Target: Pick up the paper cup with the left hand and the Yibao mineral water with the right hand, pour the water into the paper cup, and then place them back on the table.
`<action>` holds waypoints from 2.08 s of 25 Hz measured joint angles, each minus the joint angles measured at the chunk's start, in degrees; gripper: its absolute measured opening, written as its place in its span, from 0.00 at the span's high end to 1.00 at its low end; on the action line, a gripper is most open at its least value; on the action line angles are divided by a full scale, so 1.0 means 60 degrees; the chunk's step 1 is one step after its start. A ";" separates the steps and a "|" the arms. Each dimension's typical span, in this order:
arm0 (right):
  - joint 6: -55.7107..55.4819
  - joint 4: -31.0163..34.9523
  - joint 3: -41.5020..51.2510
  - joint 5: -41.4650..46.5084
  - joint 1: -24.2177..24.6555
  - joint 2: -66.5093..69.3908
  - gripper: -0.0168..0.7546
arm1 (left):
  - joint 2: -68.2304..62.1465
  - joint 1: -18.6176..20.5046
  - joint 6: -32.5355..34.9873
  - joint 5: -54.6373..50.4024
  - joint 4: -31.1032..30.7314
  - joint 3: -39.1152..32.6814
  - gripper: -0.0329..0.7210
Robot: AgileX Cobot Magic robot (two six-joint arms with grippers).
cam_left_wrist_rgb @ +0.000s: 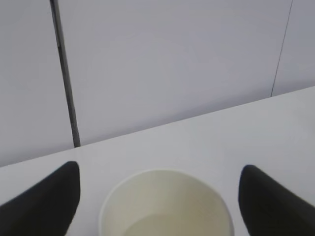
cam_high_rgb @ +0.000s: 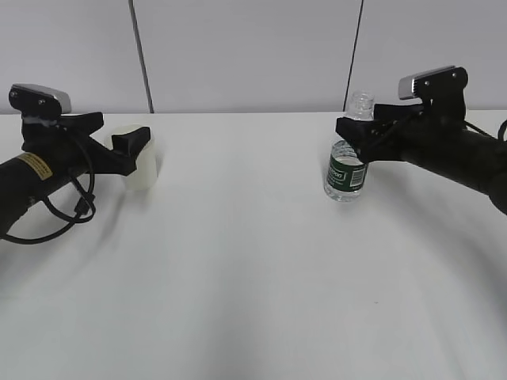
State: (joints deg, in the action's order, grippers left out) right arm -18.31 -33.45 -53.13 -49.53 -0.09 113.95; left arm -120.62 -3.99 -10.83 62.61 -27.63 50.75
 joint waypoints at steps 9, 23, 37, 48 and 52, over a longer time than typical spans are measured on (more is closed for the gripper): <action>-0.0290 -0.0139 0.0000 0.0015 0.0000 -0.0117 0.19 | 0.0541 0.0000 0.0000 -0.0604 0.0011 0.0000 0.17; -0.0314 -0.0139 0.0000 0.0204 0.0000 -0.0740 0.19 | 0.0627 0.0000 -0.0223 -0.0784 -0.0151 0.0000 0.17; -0.0393 -0.0139 0.0000 0.0501 0.0000 -0.1356 0.19 | 0.1294 0.0000 -0.0282 -0.1178 -0.0172 -0.0018 0.17; -0.0501 -0.0175 0.0000 0.1892 0.0000 -0.2405 0.21 | 0.2217 0.0000 -0.0588 -0.2549 -0.0193 -0.0025 0.17; -0.0528 -0.0175 0.0000 0.2483 0.0000 -0.2677 0.21 | 0.2559 0.0000 -0.0792 -0.3200 -0.0193 -0.0070 0.17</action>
State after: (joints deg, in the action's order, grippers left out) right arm -21.48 -34.50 -53.13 -34.63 -0.09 97.89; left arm -105.27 -3.99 -15.58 43.41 -28.79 50.33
